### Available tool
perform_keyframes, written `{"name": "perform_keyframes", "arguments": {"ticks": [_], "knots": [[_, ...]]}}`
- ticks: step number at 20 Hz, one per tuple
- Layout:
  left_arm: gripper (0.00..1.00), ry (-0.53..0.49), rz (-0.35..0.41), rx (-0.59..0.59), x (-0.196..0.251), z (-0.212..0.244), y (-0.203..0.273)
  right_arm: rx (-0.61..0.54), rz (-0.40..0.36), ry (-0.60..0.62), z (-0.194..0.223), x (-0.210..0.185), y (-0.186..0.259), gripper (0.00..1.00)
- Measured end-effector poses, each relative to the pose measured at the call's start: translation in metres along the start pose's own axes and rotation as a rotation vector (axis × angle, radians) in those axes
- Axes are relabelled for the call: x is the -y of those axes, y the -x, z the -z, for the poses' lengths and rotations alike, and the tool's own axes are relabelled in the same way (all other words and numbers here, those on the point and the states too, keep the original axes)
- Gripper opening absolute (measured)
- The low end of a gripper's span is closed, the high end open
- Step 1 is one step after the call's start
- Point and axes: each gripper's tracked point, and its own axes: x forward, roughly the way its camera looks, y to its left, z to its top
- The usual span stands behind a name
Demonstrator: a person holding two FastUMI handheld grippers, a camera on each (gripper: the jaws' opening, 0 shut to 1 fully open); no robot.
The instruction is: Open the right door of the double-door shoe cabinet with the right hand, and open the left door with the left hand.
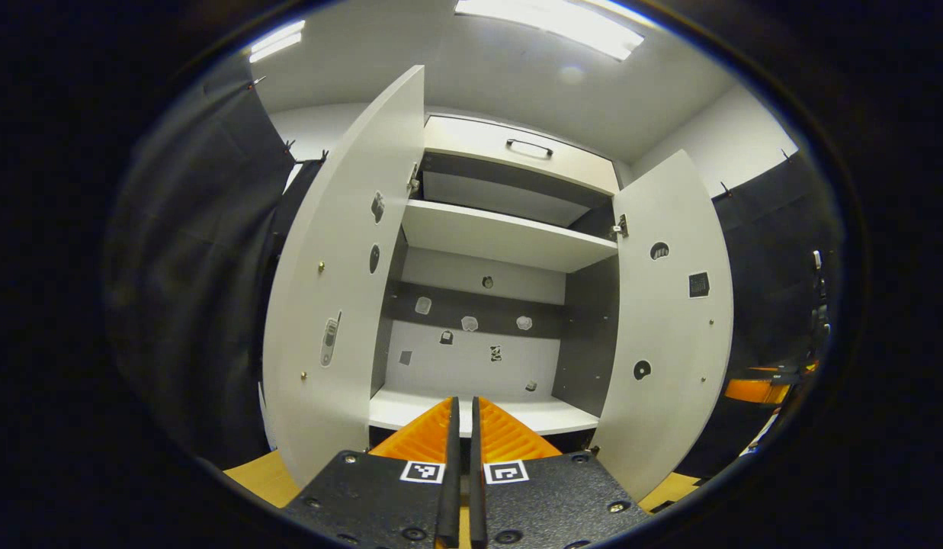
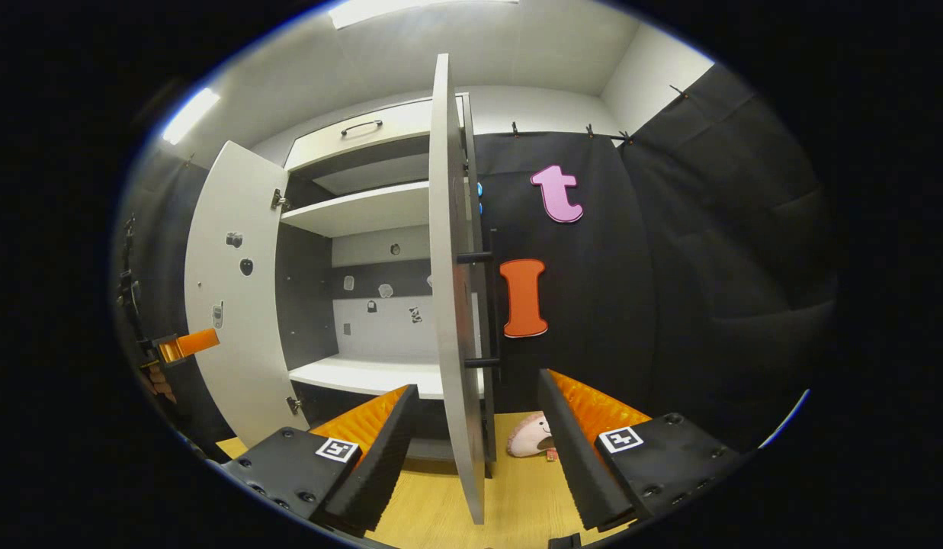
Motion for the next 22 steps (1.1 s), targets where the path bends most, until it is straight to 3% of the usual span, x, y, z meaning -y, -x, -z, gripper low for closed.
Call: {"name": "perform_keyframes", "arguments": {"ticks": [1, 2, 3, 4, 5, 9, 11, 19, 20, 22], "knots": [[0.07, 0.005, -0.003, -0.003, 0.002, 0.002, -0.001, 0.000, 0.002, -0.001, 0.001, 0.000, -0.001, 0.99], [0.10, 0.032, -0.002, -0.011, 0.006, 0.007, -0.005, -0.001, 0.005, -0.001, 0.002, 0.001, 0.000, 0.99], [0.22, 0.066, 0.007, -0.025, 0.011, 0.011, -0.006, -0.001, 0.010, -0.001, 0.001, 0.004, 0.001, 0.99], [0.27, 0.089, 0.007, -0.035, 0.012, 0.016, -0.007, 0.001, 0.012, -0.003, 0.001, 0.005, 0.003, 0.99], [0.47, 0.100, 0.005, -0.039, 0.011, 0.018, -0.007, 0.004, 0.015, -0.006, 0.001, 0.006, 0.005, 0.99], [0.76, 0.095, -0.034, -0.051, 0.004, 0.023, -0.009, 0.010, 0.031, -0.006, 0.002, 0.013, 0.007, 0.99], [0.95, 0.095, -0.053, -0.061, 0.000, 0.026, -0.008, 0.014, 0.032, -0.014, 0.001, 0.014, 0.007, 0.99], [0.94, 0.028, -0.031, -0.058, 0.012, 0.028, -0.004, 0.009, 0.013, -0.026, 0.005, 0.010, 0.000, 0.99], [0.95, 0.030, -0.025, -0.056, 0.015, 0.027, -0.005, 0.009, 0.011, -0.027, 0.006, 0.009, 0.000, 0.92], [0.95, 0.037, -0.018, -0.046, 0.019, 0.024, -0.006, 0.009, 0.009, -0.026, 0.006, 0.009, -0.001, 0.92]]}}
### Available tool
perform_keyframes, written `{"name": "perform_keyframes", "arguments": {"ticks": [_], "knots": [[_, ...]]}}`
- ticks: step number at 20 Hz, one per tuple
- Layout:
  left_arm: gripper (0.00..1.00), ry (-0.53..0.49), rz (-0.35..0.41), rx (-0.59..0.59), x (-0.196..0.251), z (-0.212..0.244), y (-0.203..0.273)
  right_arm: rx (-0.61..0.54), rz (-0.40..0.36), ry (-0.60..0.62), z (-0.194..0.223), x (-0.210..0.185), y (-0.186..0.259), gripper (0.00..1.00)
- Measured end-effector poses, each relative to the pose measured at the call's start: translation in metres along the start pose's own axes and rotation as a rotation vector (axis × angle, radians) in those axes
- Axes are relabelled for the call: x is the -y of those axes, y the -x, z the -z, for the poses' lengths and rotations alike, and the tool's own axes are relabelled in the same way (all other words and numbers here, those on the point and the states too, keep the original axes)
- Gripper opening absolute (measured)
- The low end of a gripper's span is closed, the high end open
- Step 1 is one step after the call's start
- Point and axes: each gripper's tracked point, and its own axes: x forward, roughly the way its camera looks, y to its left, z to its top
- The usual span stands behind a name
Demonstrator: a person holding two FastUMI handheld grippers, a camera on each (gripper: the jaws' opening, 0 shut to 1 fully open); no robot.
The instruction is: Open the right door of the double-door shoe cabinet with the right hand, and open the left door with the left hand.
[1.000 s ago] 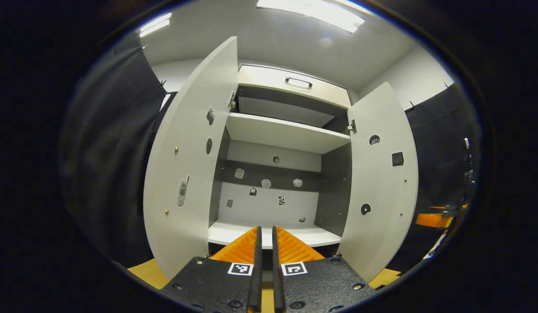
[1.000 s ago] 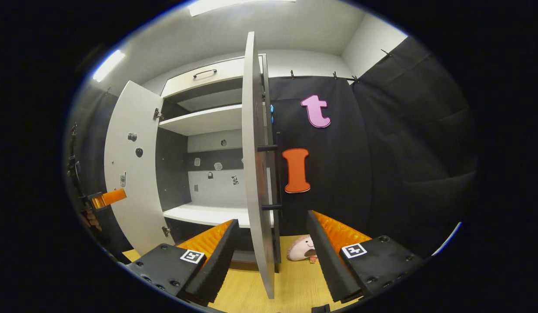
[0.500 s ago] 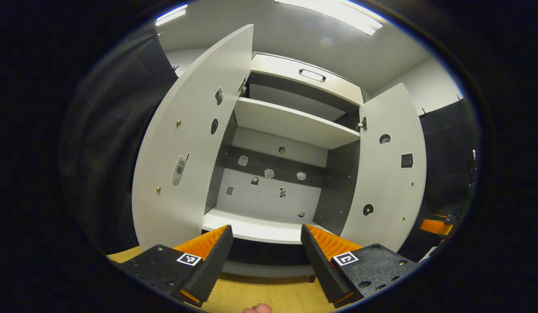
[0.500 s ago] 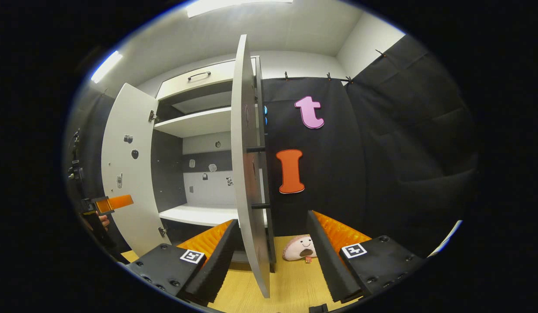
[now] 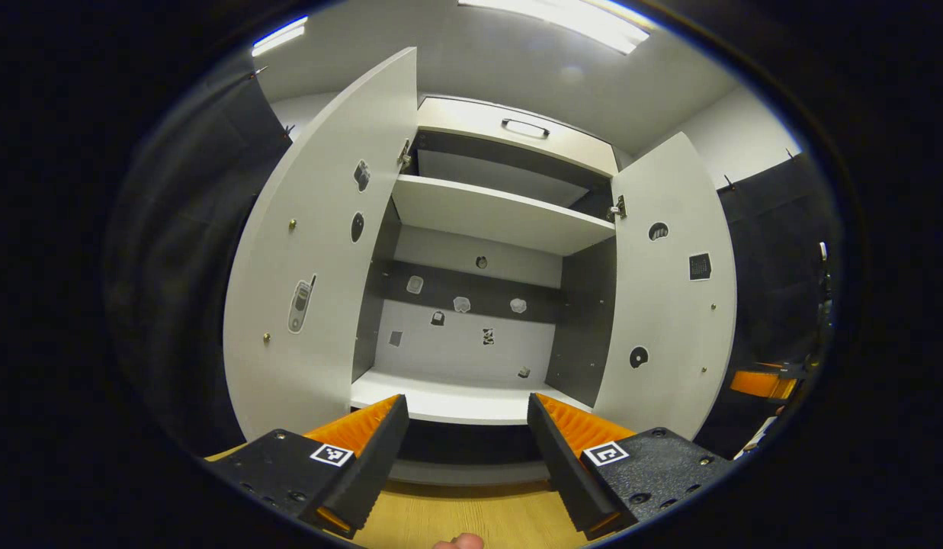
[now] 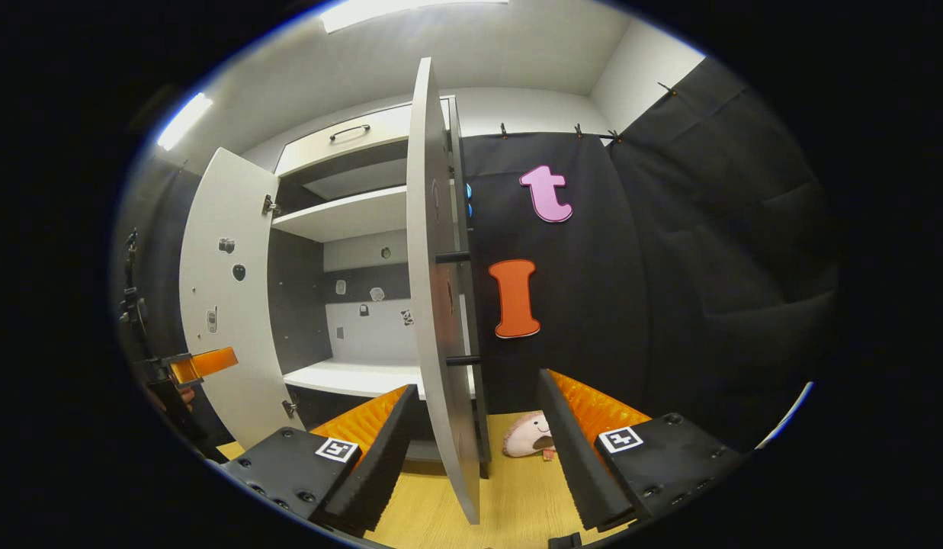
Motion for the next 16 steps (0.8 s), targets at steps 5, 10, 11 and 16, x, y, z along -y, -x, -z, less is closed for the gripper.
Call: {"name": "perform_keyframes", "arguments": {"ticks": [5, 10, 11, 16], "knots": [[0.94, -0.012, -0.006, 0.003, -0.001, 0.000, -0.003, 0.008, 0.006, -0.001, -0.002, 0.003, 0.000, 0.92], [0.94, 0.004, 0.014, -0.016, 0.006, 0.005, -0.007, 0.013, 0.007, -0.003, -0.003, 0.005, 0.000, 0.99], [0.95, 0.005, 0.016, -0.018, 0.007, 0.006, -0.008, 0.013, 0.007, -0.002, -0.004, 0.004, 0.000, 0.99], [0.94, 0.005, 0.016, -0.021, 0.009, 0.006, -0.008, 0.013, 0.007, -0.003, -0.004, 0.005, -0.002, 0.99]]}}
